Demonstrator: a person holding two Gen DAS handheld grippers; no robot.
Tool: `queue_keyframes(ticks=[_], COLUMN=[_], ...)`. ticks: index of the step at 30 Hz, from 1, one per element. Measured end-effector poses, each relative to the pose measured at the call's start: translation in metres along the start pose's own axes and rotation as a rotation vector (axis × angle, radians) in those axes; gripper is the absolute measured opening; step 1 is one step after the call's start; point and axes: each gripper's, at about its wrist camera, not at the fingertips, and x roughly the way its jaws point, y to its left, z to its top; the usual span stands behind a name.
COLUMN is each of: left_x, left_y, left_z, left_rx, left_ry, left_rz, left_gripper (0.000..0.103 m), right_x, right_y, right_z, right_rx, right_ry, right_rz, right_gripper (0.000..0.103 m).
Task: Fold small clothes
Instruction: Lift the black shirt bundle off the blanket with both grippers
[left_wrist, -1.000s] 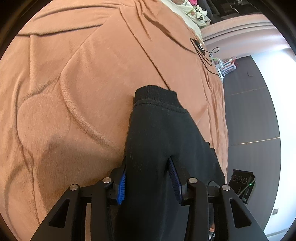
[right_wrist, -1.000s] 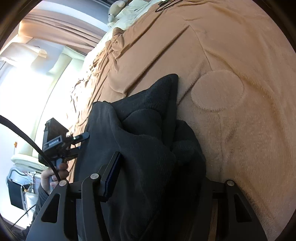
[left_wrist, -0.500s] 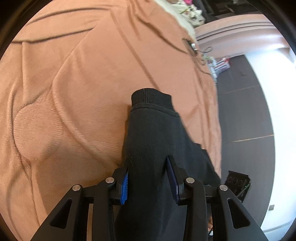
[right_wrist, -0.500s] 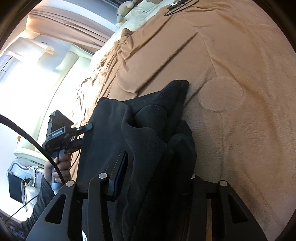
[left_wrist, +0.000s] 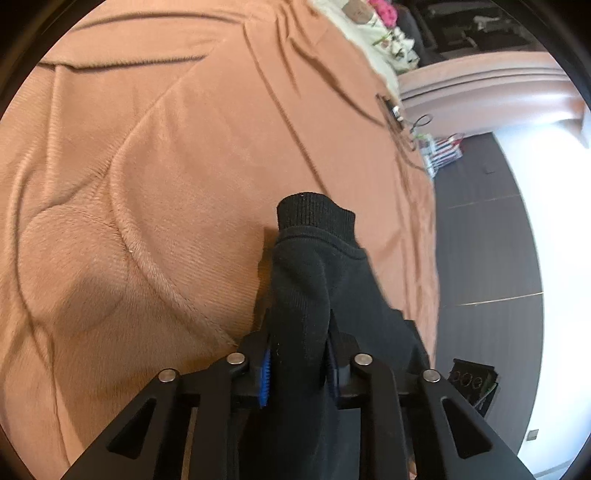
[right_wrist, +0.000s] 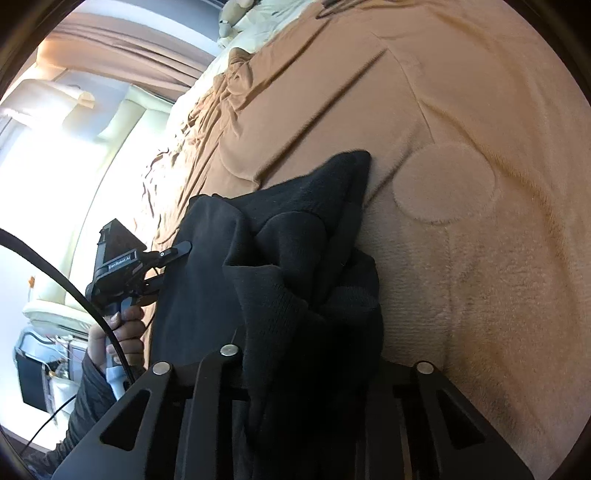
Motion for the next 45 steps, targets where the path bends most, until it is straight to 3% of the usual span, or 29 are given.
queue_keyframes(ticks=[7,18,38,45], left_x=[-0.036,-0.1,-0.192,-0.218], left_y=[-0.02,-0.05,-0.112,-0.138], left_z=[-0.011,-0.042,-0.139,-0.175], left_rx=[0.051,0.124,0.259,0.322], left_ry=[-0.057,-0.131,-0.234,-0.264], left_rz=[-0.056,-0.134,-0.262,-0.324], left_gripper=[0.022,0.022,0.021,0.021], right_x=[-0.014,-0.05,-0.145,-0.203], right_y=[0.04,0.08,0.129,0.155], right_z=[-0.001,-0.034,-0.125,-0.162], right_rx=[-0.073,-0.157,-0.287,-0.339], right_ry=[-0.054,-0.14,-0.277,-0.364], right_rz=[-0.037,-0.045,-0.057,-0.098], right_gripper=[0.017,0.017,0.017,0.016])
